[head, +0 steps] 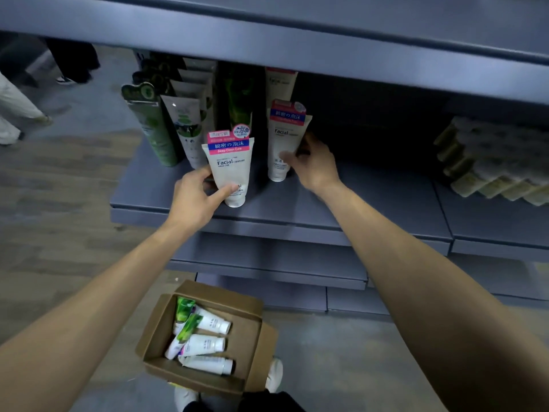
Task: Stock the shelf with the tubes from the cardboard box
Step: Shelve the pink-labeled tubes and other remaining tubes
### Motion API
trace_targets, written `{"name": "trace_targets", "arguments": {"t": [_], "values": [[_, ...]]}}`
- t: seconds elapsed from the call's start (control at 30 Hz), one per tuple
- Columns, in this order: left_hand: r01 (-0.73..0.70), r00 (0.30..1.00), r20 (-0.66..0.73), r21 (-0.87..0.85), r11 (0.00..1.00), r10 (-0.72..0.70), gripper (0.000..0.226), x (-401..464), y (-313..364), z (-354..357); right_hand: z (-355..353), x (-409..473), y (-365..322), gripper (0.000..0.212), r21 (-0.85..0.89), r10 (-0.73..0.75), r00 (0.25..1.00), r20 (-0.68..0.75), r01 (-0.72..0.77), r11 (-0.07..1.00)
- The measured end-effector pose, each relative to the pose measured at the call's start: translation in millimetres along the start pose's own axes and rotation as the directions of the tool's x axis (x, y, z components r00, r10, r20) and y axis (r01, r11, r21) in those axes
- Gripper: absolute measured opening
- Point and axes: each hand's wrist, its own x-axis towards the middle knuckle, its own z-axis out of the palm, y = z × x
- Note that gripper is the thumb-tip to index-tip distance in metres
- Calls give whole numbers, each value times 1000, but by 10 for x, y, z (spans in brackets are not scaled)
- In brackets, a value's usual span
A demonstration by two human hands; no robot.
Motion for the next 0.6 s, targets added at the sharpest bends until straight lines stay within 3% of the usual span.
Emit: {"name": "trace_targets", "arguments": {"t": [0.43, 0.6], "values": [[-55, 995, -86, -99, 994, 46, 35, 240, -118, 224, 154, 801, 72, 49, 82, 11, 1000, -18, -9, 997], [-47, 996, -86, -129, 991, 36, 34, 251, -123, 249, 181, 997, 104, 51, 23, -19, 999, -32, 19, 1000]]}}
